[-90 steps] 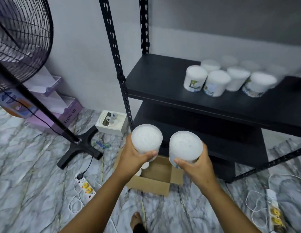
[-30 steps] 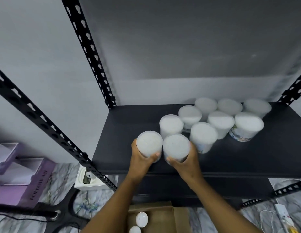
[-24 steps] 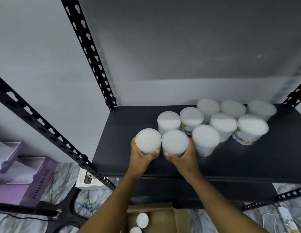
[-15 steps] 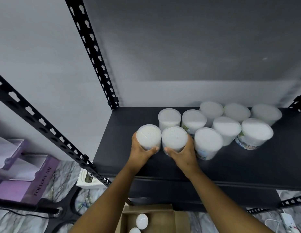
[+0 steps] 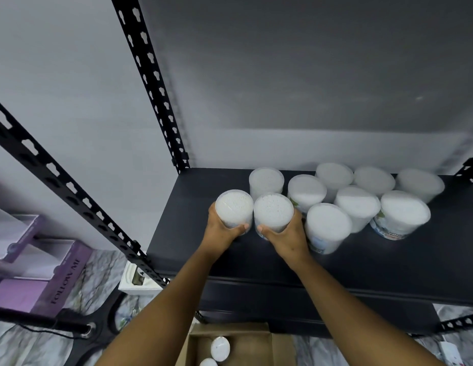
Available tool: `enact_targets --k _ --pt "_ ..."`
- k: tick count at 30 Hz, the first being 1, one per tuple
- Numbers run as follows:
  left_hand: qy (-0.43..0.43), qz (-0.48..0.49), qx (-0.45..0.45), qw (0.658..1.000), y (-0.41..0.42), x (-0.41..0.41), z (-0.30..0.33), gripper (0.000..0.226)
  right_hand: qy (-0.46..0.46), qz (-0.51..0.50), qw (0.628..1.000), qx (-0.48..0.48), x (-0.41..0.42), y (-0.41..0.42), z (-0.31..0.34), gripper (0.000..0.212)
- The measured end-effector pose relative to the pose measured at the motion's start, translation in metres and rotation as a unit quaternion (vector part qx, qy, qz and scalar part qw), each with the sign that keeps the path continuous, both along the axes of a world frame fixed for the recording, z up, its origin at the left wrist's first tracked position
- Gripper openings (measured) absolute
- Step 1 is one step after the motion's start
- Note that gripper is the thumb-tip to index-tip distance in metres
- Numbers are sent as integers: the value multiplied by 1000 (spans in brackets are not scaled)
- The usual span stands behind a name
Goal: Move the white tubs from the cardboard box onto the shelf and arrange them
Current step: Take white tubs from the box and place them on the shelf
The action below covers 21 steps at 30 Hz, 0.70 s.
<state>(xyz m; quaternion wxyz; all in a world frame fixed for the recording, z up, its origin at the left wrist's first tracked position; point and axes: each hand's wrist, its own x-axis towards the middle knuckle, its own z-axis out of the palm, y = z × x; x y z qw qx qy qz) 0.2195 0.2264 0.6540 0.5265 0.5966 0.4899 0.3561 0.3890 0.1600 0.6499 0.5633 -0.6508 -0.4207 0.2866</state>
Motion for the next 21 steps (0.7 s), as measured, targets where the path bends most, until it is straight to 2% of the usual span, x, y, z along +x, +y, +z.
enact_targets --k 8,13,18,21 --pt "19 -11 4 1000 5 -2 1 96 -18 27 999 -20 5 0 5 86" --pt "52 -9 -4 999 0 -9 2 109 -27 18 998 -55 1 -9 6 99" --pt "64 -10 -8 998 -24 -22 4 94 -44 17 996 -78 -9 -28 4 95" --pt "91 -5 -12 996 -43 -32 4 90 -51 17 990 -127 -18 -43 3 88"
